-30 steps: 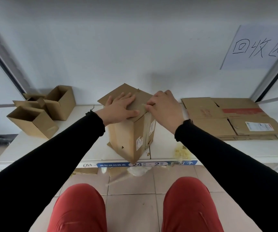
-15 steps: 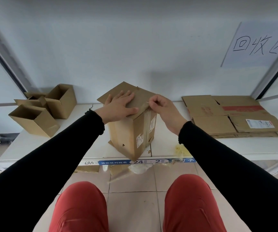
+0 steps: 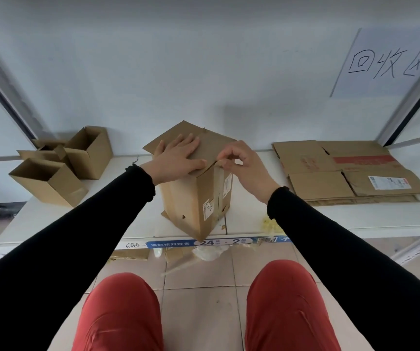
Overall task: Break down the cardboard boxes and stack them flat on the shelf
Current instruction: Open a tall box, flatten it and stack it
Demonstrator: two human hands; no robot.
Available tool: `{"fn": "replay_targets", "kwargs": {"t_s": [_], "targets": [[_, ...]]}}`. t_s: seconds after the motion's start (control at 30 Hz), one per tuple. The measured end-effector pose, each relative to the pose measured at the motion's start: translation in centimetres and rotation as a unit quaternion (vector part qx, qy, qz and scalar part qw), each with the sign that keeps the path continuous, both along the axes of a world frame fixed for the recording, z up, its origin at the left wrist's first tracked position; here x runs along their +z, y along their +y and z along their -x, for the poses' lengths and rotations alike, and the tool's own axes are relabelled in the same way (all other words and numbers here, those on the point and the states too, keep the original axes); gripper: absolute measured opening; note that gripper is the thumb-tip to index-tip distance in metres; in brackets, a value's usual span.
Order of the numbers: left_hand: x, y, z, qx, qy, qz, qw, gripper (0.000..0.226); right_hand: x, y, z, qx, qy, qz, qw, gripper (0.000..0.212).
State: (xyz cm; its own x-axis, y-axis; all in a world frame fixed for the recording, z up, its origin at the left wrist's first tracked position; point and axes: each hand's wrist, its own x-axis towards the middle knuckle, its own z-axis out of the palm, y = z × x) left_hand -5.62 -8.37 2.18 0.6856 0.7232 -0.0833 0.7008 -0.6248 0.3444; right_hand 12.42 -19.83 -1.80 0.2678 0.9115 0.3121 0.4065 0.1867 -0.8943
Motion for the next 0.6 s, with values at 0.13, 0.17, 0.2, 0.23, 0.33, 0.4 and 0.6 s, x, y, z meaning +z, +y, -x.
{"fn": "replay_targets", "kwargs": {"t_s": [0.13, 0.17, 0.2, 0.23, 0.33, 0.4, 0.6], "targets": [[0.5, -0.5, 0.5, -0.026, 0.02, 0.023, 0.999, 0.113, -0.7, 0.5, 0.7, -0.029, 0.062, -0.018, 0.998, 0.014], [0.6, -0.7, 0.7, -0.026, 0.017, 0.013, 0.999, 0.114, -0.1, 1.0, 0.8, -0.041, 0.066, -0.022, 0.997, 0.012], [0.7, -0.8, 0.8, -0.015, -0.001, 0.008, 1.0, 0.111, 0.9, 1.7, 1.0, -0.05, 0.069, -0.032, 0.996, 0.01], [0.8, -0.8, 0.9, 0.002, -0.038, 0.011, 0.999, 0.105, 2.0, 2.5, 1.3, -0.057, 0.069, -0.044, 0.995, 0.008], [0.4, 0.0, 1.8, 0.051, -0.192, 0.098, 0.975, 0.1, 5.4, 5.3, 2.6, -0.022, 0.045, -0.05, 0.997, 0.007], [-1.0, 0.4, 2.9, 0.054, -0.278, 0.181, 0.942, 0.104, 6.7, 6.9, 4.2, 0.031, -0.018, -0.023, 0.999, 0.008], [-6.3, -0.1, 6.3, 0.115, -0.363, 0.225, 0.897, 0.117, 3.2, 9.3, 8.3, 0.129, -0.065, 0.084, 0.986, 0.011]]}}
